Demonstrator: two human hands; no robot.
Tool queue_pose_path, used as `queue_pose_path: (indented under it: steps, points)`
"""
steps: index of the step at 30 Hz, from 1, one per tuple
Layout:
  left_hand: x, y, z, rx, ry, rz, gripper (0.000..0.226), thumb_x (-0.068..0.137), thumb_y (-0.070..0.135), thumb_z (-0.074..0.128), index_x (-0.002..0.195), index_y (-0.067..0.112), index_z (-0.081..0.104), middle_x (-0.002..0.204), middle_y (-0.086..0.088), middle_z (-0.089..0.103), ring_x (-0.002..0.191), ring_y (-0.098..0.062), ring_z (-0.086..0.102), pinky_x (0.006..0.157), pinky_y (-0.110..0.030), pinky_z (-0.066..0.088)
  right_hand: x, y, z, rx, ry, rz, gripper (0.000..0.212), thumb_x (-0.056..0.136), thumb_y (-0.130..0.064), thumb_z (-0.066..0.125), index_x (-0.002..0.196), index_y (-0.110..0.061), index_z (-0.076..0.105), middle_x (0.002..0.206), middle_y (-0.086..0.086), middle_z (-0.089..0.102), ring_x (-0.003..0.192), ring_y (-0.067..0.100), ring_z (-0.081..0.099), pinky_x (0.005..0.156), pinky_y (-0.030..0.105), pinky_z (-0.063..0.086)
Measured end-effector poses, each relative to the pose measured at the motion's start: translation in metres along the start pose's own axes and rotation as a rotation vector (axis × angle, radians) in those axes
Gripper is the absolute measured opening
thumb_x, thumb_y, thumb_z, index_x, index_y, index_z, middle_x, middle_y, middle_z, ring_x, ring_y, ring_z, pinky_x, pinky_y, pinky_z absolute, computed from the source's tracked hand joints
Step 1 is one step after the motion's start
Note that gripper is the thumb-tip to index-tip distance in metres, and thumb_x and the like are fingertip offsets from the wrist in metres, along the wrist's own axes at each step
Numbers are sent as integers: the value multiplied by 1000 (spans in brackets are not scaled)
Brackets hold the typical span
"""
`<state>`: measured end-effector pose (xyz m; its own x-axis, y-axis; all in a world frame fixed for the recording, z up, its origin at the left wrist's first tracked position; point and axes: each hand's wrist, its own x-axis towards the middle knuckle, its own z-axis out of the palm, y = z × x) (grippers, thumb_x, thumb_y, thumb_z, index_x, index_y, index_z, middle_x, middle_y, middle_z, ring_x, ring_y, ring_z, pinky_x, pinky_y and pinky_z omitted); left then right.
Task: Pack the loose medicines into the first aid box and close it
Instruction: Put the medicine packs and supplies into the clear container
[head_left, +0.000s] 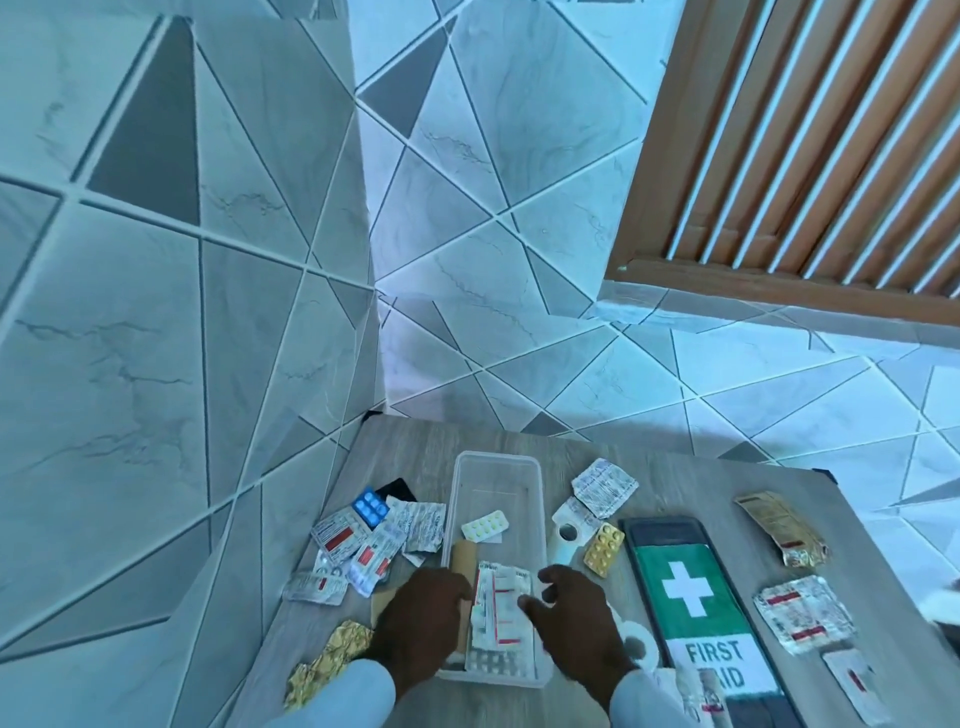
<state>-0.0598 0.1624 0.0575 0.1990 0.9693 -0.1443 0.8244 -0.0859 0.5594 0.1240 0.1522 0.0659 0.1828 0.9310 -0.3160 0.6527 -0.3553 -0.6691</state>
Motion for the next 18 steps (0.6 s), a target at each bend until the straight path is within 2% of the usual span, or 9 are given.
queue_pose_path:
  steps: [2,4,6,8,11,15,18]
  points:
    - [6,-5,2,31,44,6,30,95,14,45,115,24,66,120,2,64,112,-13,57,96,-24,44,1,10,-14,-118,86,-86,36,86,-35,65,119,-23,56,109,-3,62,95,11,58,88,24,47]
    - [14,-2,6,35,55,17,29,95,17,46,114,25,66,118,3,66,110,-13,58,94,-23,44,6,29,-32,-218,139,-104,41,84,-36,66,122,-26,54,120,-2,61,108,15,57,95,29,45]
    - [23,9,9,48,64,46,28,95,21,45,115,25,65,118,2,66,111,-14,57,95,-25,43,8,51,-49,-398,82,-41,57,78,-44,70,128,-29,48,128,-2,55,118,21,51,99,37,44]
    - [37,20,17,35,42,74,29,95,23,47,120,28,62,123,3,62,115,-13,55,98,-24,40,8,70,-58,-526,-45,31,74,70,-50,73,134,-31,40,133,0,47,124,25,45,100,43,42]
    - [60,46,32,12,-13,124,35,93,24,52,127,30,55,130,5,56,124,-14,48,106,-26,35,9,93,-57,-502,-141,69,80,65,-46,78,133,-32,37,131,1,45,121,27,45,97,44,43]
    - [90,85,45,167,-37,231,48,88,30,59,135,28,46,138,3,52,129,-22,43,110,-37,33,10,112,-50,-414,-93,49,64,71,-46,70,126,-34,40,125,0,51,115,24,53,95,43,47]
    - [108,103,55,393,-56,253,56,86,36,61,138,24,42,139,0,52,126,-27,45,105,-43,36,13,120,-49,-314,-39,41,61,68,-49,67,123,-34,43,121,-4,55,113,21,55,96,40,46]
